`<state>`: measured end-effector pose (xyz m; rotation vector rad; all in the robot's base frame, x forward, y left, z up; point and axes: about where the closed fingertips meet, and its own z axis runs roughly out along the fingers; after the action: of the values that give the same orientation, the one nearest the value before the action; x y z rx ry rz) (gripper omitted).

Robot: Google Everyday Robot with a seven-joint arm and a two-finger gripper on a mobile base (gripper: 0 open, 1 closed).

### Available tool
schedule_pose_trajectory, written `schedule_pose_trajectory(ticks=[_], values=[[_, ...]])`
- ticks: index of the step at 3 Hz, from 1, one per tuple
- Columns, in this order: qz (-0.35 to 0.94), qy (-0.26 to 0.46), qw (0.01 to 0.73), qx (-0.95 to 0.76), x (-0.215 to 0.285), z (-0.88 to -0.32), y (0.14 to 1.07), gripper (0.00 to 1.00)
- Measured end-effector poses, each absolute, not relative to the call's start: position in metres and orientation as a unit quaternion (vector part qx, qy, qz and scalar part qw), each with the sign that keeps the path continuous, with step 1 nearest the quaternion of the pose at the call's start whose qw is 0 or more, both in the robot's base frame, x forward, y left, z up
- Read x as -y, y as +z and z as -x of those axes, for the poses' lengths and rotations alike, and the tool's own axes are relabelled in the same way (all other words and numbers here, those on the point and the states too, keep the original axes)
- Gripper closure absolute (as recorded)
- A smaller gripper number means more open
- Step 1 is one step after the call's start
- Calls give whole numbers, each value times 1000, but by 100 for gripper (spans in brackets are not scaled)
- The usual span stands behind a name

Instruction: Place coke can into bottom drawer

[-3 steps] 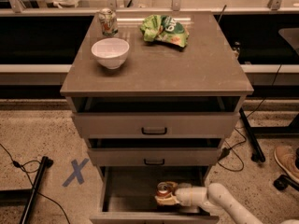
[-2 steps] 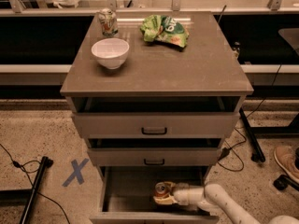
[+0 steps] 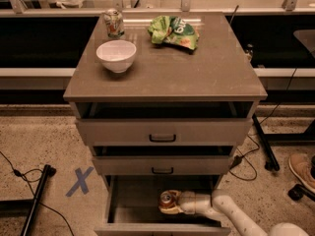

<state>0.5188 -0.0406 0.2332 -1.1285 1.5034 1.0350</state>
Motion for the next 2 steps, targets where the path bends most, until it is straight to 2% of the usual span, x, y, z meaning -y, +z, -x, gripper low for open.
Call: schedule_pose_trajectory(ticks=[1, 2], values=[[475, 419, 487, -602, 41, -528, 228, 100], [491, 408, 485, -598, 42, -533, 222, 84]])
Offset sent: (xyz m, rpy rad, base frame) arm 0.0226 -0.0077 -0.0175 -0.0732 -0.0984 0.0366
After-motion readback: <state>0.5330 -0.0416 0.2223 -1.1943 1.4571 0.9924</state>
